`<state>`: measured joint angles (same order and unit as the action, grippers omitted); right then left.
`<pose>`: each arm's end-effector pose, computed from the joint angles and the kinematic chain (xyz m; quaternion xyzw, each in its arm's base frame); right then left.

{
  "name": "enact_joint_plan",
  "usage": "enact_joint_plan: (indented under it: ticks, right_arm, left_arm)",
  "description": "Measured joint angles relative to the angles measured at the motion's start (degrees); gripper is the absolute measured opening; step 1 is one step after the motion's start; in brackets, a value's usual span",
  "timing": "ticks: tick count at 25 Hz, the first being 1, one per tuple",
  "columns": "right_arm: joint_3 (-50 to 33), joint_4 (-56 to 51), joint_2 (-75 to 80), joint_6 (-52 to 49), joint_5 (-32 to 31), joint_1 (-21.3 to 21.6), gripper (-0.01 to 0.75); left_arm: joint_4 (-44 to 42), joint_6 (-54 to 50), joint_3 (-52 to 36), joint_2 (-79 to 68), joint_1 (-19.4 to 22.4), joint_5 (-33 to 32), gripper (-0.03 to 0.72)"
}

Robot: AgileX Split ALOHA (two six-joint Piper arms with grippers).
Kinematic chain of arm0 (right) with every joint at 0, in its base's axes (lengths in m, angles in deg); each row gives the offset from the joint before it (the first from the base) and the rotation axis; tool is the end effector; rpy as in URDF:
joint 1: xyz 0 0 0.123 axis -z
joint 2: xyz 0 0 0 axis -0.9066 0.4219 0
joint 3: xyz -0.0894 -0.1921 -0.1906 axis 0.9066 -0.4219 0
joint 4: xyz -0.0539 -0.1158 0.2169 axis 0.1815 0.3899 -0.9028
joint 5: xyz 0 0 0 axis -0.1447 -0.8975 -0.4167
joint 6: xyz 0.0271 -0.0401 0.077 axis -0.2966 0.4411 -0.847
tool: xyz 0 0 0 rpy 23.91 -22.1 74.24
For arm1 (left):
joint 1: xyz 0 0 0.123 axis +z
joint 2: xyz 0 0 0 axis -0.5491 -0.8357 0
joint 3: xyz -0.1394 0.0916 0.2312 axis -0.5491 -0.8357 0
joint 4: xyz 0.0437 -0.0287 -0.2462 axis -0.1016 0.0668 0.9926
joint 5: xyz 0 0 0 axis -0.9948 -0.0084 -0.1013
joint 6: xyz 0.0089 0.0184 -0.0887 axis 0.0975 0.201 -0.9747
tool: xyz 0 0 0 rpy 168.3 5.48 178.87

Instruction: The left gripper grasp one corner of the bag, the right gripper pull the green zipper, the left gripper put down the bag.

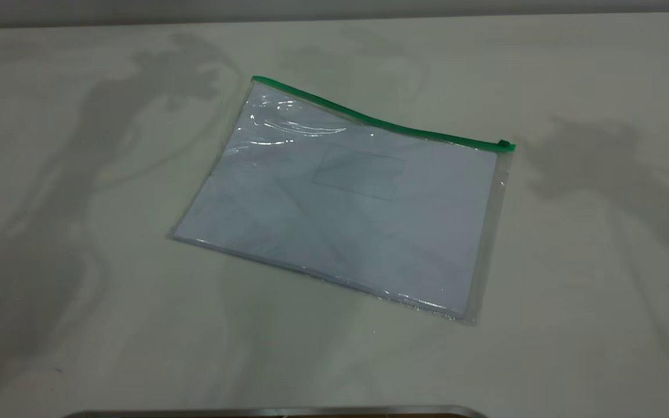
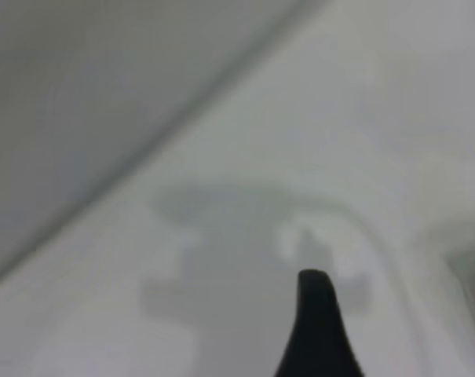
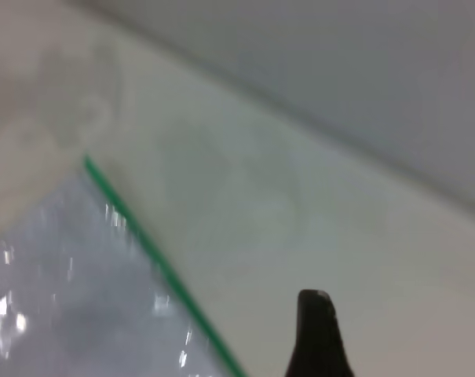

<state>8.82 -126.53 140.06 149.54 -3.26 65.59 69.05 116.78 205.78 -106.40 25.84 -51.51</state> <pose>0.3544 0.0334 0.3084 -0.2365 0.8473 0.1039 0.4641 0.5533 -0.0910 0.2410 0.2822 0.8921 -0.0472 0.3497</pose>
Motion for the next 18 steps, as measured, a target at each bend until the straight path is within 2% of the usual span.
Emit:
enact_joint_plan:
  ticks: [5, 9, 14, 18]
  right_arm:
    - [0.0, 5.46, -11.63, -8.7, -4.28, 0.0, 0.585]
    - [0.0, 11.03, -19.1, -17.89, -8.75, 0.0, 0.585]
    - [0.0, 16.42, -27.61, -27.33, -14.79, 0.0, 0.585]
    - [0.0, 17.83, -33.57, -31.59, -21.25, 0.0, 0.585]
  left_arm:
    - [-5.8, -8.97, 1.87, 8.62, 0.0, 0.0, 0.566]
    - [-7.92, -13.21, -0.47, 17.12, 0.0, 0.0, 0.563]
    - [-9.76, -14.25, -10.65, 28.98, 0.0, 0.0, 0.563]
    - [-14.38, -15.97, -22.46, 38.83, 0.0, 0.0, 0.563]
